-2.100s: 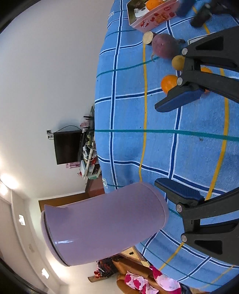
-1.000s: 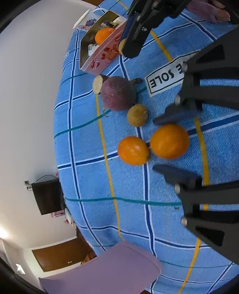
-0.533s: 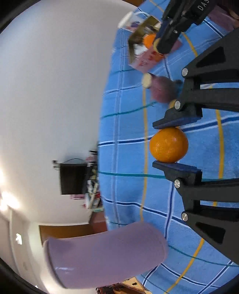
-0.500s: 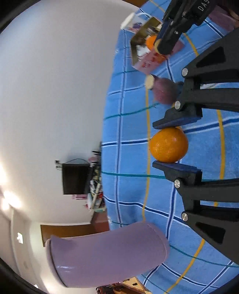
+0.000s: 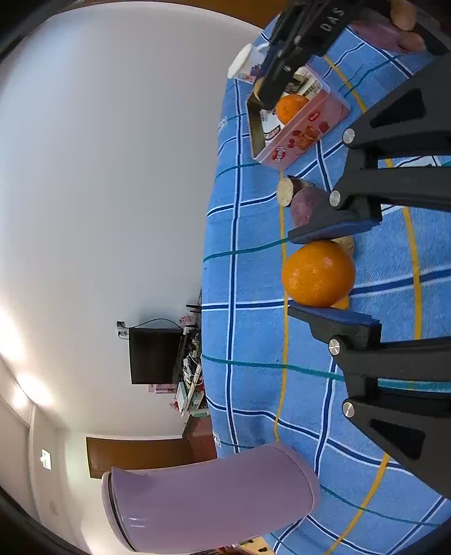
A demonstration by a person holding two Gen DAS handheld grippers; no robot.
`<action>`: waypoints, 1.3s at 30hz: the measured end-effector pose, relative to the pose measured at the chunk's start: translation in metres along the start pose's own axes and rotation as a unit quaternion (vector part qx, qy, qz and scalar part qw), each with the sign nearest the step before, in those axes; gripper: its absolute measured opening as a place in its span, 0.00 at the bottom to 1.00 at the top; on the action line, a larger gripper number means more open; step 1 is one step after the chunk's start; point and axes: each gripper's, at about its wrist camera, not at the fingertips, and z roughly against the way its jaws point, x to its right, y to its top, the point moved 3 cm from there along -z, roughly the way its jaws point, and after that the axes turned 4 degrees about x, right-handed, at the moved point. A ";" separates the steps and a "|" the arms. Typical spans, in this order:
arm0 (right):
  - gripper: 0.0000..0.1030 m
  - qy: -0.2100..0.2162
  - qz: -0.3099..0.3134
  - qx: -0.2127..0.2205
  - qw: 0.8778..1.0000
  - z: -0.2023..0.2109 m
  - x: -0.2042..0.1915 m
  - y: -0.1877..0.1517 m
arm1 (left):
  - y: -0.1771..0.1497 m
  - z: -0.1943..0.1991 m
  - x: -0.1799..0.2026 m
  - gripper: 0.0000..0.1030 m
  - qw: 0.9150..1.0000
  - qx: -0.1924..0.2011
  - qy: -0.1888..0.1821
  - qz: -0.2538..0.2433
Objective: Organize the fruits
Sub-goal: 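Carry the orange and brown fruit into the pink tin and open both grippers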
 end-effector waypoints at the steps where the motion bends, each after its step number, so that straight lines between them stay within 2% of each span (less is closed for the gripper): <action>1: 0.28 -0.003 -0.004 -0.001 1.000 0.000 0.006 0.000 | 0.000 -0.001 0.004 0.36 1.000 -0.003 0.002 -0.004; 11: 0.28 -0.058 -0.063 0.021 0.996 0.016 0.094 0.011 | 0.011 -0.006 0.055 0.36 0.999 -0.004 -0.024 -0.023; 23: 0.28 -0.115 -0.106 0.024 0.987 0.025 0.174 0.012 | 0.028 -0.030 0.137 0.36 0.996 -0.005 -0.073 -0.040; 32: 0.28 -0.126 -0.112 0.012 0.986 0.020 0.199 0.012 | 0.024 -0.057 0.203 0.36 0.992 -0.031 -0.105 -0.061; 39: 0.28 -0.111 -0.097 -0.026 0.989 -0.005 0.200 0.004 | 0.006 -0.083 0.241 0.36 0.988 -0.071 -0.110 -0.083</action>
